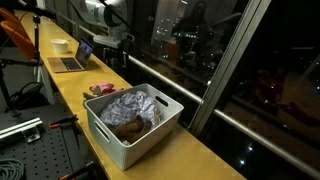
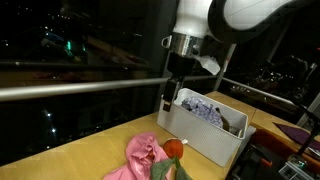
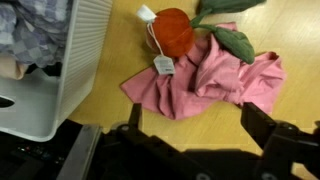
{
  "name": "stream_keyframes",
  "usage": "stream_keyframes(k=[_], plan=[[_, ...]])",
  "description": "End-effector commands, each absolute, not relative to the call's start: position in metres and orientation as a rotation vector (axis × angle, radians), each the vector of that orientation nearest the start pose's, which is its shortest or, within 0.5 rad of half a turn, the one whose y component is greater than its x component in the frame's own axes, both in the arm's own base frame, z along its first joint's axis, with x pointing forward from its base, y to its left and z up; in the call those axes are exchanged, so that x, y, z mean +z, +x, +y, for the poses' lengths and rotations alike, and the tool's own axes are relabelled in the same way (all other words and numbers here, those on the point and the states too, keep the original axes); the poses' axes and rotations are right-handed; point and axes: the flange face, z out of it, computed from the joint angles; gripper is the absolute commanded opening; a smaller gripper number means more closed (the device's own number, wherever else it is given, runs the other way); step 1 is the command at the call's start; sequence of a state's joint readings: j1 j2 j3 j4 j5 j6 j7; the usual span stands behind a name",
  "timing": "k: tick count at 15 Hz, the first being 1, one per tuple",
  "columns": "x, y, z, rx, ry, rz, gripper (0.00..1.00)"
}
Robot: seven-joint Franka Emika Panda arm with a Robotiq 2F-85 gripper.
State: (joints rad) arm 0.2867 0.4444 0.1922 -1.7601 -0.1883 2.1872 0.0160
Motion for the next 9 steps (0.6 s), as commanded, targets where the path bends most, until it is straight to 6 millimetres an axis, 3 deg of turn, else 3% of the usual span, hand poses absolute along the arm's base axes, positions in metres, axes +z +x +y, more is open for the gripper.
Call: stream_keyframes(k=[1, 6, 9], plan=[[0.341, 0.586, 0.225, -0.034, -3.177, -0.853, 1.00], [0.349, 0.583, 0.092, 0.023, -3.346, -0.741, 1.00], [0.351, 0.587, 0.030, 0.055, -3.364, -0.661, 1.00]])
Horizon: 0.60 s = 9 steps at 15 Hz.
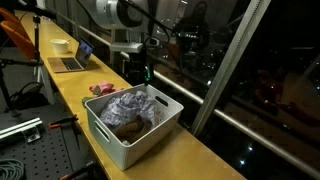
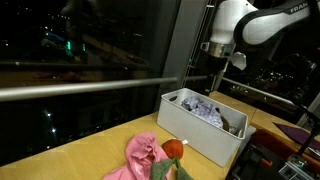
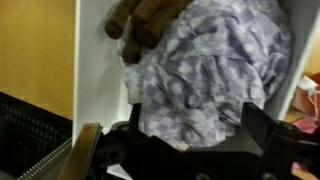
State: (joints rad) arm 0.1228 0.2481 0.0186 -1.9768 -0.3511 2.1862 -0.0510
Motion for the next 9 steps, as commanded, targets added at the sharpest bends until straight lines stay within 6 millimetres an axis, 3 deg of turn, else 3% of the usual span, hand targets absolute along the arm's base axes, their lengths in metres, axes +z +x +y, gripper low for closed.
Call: stream_keyframes(k=[1, 4, 9], plan=[[0.348, 0.591, 0.016, 0.063, -3.357, -0.640, 1.00], [0.334, 0.599, -0.007, 0.081, -3.292, -0.591, 1.00], [0.313, 0.610, -0.005, 0.061, -3.137, -0.480, 1.00]])
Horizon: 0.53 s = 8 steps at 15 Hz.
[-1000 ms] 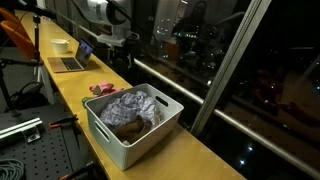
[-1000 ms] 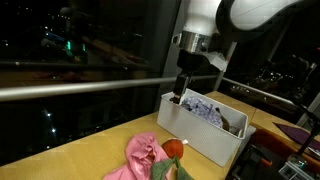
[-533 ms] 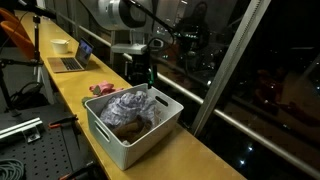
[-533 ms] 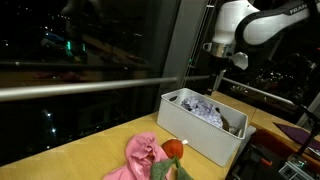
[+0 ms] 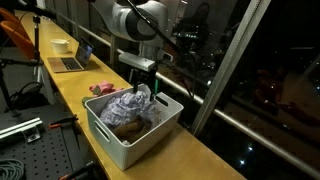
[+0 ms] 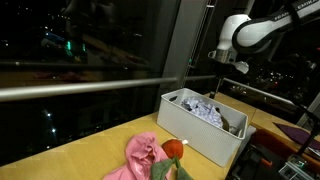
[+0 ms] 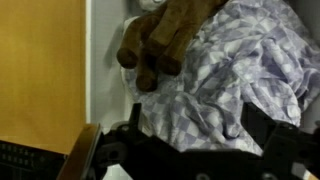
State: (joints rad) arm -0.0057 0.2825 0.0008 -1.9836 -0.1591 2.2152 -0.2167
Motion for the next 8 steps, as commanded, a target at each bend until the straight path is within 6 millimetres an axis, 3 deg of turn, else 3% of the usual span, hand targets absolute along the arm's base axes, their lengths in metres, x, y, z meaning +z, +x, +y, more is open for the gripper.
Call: stream_keyframes(k=[1, 5, 8], plan=[[0.307, 0.613, -0.003, 0.053, -3.116, -0.469, 1.00], [0.279, 0.626, 0.002, 0.024, -3.069, -0.472, 1.00], [0.247, 0.632, 0.020, 0.040, -3.056, -0.533, 1.00]])
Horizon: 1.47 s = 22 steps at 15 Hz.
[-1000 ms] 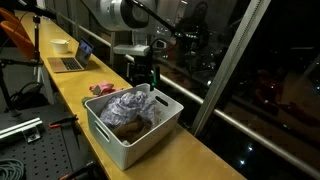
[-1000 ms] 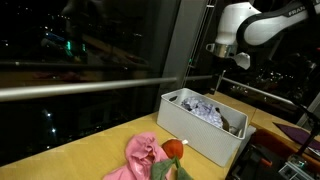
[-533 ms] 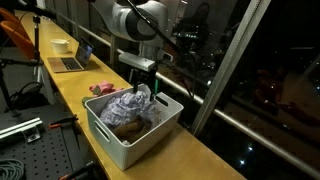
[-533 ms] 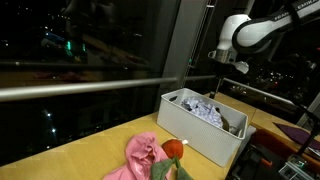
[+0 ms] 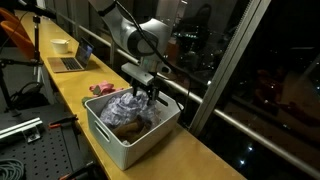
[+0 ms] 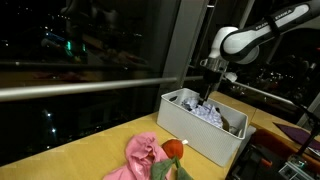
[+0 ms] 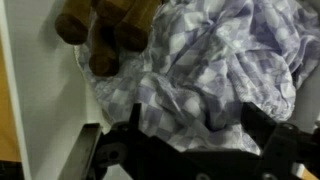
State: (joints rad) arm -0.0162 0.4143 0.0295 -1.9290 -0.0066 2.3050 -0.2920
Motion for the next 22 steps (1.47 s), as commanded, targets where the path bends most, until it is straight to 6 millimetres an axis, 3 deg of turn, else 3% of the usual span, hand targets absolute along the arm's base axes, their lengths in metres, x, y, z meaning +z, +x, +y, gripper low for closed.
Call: stream_keyframes(k=[1, 5, 11, 13, 14, 17, 22], plan=[[0.235, 0.636, 0.027, 0.048, -3.052, -0.552, 1.00], [0.186, 0.653, 0.044, 0.089, -3.046, -0.595, 1.00], [0.120, 0.641, 0.030, 0.184, -3.104, -0.687, 1.00], [0.115, 0.640, 0.037, 0.181, -3.097, -0.714, 1.00], [0.115, 0.640, 0.039, 0.174, -3.097, -0.723, 0.75], [0.131, 0.641, 0.038, 0.148, -3.105, -0.728, 0.60], [0.187, 0.627, 0.027, 0.056, -3.088, -0.661, 0.23]])
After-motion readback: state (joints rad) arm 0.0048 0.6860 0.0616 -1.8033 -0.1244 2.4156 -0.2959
